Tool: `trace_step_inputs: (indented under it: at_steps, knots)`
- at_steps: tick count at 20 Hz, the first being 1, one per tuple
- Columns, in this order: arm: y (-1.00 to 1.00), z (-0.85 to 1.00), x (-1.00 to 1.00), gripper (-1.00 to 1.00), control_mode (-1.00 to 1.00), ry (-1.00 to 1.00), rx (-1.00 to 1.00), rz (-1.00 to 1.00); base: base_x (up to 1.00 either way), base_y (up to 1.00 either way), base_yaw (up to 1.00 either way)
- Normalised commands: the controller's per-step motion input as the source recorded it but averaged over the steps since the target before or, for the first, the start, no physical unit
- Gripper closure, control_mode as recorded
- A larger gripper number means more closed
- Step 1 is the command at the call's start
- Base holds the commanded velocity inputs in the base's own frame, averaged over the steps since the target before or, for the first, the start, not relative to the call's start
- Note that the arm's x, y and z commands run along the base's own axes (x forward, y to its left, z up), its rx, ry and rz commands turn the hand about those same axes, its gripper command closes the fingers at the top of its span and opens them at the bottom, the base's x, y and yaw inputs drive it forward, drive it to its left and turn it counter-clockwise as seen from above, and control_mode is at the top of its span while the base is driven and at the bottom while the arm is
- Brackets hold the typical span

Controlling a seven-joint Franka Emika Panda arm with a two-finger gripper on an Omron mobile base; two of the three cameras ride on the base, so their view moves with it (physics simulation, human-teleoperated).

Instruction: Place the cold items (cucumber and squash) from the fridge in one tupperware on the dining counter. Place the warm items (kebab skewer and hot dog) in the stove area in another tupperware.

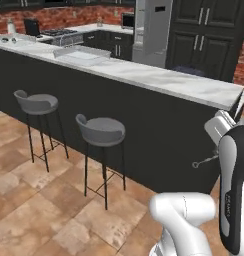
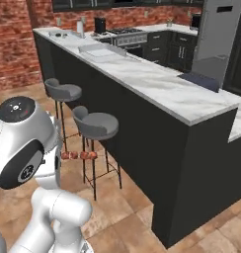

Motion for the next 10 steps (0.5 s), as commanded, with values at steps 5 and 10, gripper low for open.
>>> trace_step_inputs:
  at_steps: [5,10]
  knots:
    - [0.0,0.0,0.0,1.0,1.0,0.0,0.0,0.0,0.58,1.0,-0.46]
    - [0.0,0.0,0.0,1.0,1.0,0.0,0.0,0.0,0.51,1.0,-0.49]
